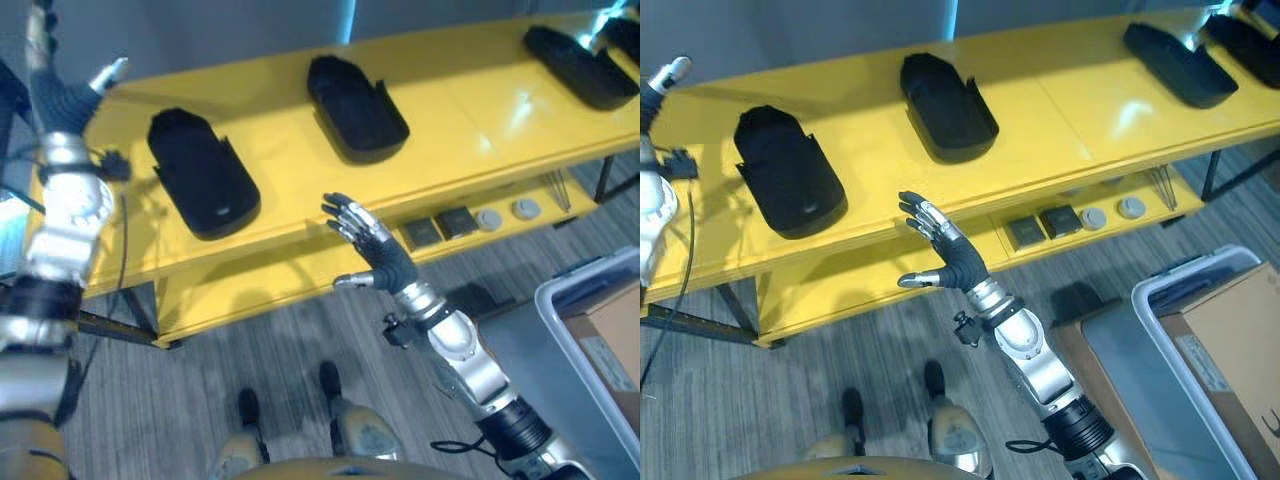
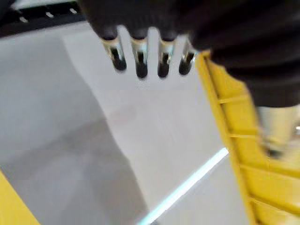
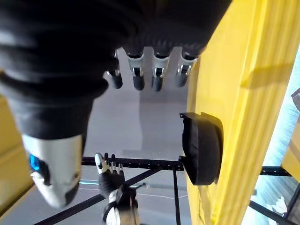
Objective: Move parts from the plastic box to the shelf.
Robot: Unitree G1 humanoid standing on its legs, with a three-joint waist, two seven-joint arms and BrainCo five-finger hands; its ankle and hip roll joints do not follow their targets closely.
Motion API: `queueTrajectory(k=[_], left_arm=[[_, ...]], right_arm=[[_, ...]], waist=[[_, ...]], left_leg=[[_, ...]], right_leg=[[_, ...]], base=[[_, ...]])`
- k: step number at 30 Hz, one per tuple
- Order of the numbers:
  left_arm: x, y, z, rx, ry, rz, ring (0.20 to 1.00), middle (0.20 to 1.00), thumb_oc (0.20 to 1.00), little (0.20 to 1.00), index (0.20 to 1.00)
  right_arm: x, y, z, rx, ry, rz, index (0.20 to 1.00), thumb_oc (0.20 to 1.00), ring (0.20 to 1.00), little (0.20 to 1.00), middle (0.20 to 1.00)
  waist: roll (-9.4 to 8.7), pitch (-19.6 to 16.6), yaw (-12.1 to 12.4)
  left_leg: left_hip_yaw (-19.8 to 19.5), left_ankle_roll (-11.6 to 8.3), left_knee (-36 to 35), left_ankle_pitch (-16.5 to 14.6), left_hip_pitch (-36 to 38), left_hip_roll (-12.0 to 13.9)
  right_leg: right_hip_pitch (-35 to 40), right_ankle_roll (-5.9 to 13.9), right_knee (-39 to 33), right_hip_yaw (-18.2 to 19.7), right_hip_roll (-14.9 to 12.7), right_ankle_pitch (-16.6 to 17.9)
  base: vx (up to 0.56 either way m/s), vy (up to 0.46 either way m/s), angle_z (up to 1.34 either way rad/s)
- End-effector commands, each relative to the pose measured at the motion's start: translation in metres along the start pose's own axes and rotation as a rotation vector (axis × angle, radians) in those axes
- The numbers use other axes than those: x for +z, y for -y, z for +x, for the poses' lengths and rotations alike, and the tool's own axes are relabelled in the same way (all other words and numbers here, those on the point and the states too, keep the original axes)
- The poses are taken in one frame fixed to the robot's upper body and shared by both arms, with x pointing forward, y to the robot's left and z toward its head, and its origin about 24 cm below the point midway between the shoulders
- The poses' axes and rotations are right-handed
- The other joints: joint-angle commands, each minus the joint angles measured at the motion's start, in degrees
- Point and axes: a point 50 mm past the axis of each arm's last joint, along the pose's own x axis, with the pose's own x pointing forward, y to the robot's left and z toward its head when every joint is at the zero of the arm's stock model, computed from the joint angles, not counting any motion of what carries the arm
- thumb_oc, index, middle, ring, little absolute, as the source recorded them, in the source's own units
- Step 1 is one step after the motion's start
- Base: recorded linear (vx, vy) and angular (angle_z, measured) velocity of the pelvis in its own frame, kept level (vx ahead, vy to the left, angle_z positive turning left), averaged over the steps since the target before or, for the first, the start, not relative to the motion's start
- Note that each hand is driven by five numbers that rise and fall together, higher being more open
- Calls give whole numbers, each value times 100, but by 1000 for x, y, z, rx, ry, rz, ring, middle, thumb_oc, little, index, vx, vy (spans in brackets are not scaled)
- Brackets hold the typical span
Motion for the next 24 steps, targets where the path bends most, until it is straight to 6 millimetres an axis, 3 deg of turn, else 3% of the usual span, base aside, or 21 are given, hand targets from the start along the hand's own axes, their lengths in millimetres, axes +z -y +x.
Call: queueTrajectory(k=[1,2,3,5,7,8,10,13,17,24], left_arm=[[-9,-10,22,9,19,87,1000,1000,1000,1000,1000],[-3,6,-22,-124,22,-26,1000,1000,1000,1000,1000],[-3,10,-39,-156,-9,-73,1000,1000,1000,1000,1000],[-2,17,-62,-211,-49,-150,1000,1000,1000,1000,1000],[1,18,-70,-247,-50,-142,1000,1000,1000,1000,1000],[0,18,-85,-288,-76,-117,1000,1000,1000,1000,1000],[0,16,-93,-290,-97,-124,1000,1000,1000,1000,1000],[-3,8,-121,-287,-203,-177,1000,1000,1000,1000,1000],[-10,2,-135,-284,-291,-219,1000,1000,1000,1000,1000],[-10,10,-142,-363,-319,-265,1000,1000,1000,1000,1000]], right_arm=[[1,1,1,15,19,-3,1000,1000,1000,1000,1000],[-9,7,-1,-19,-32,-13,771,771,771,771,771],[-14,9,-1,-36,-53,-9,200,200,200,200,200],[-24,12,-3,-67,-95,-2,200,200,200,200,200],[-27,14,-2,-79,-110,-12,200,200,200,200,200],[-30,16,-1,-99,-120,-15,200,200,200,200,200],[-32,17,-1,-109,-129,-18,200,200,200,200,200],[-36,22,3,-137,-146,-65,200,200,200,200,200],[-37,27,12,-157,-149,-106,200,200,200,200,200],[-38,25,34,-133,-133,-121,200,200,200,200,200]], waist=[[88,-456,91],[34,-560,221],[32,-587,244],[19,-614,317],[10,-617,361],[-4,-614,446],[-8,-612,491],[-24,-552,697],[-21,-443,918],[25,-245,1193]], left_leg=[[247,-44,14,-705,226,215],[205,-11,14,-746,326,197],[193,0,14,-763,376,195],[158,19,14,-779,421,193],[139,30,14,-785,437,190],[93,38,14,-782,449,187],[63,39,14,-773,446,188],[-111,43,14,-727,373,184],[-306,33,14,-662,247,168],[-593,12,14,-552,-20,129]], right_leg=[[474,437,-6,-159,-338,-1202],[601,376,13,-199,-347,-1248],[666,361,15,-216,-352,-1264],[725,334,18,-250,-357,-1271],[753,324,18,-266,-356,-1279],[786,302,28,-312,-353,-1292],[805,294,31,-334,-352,-1303],[848,272,22,-471,-337,-1327],[835,273,12,-617,-323,-1344],[756,291,-13,-894,-326,-1364]], base=[[15,7,8],[25,5,14],[27,-1,5],[10,-13,14],[5,-12,11],[0,0,0],[8,-16,9],[1,-35,23],[-17,-29,30],[-24,-21,26]])
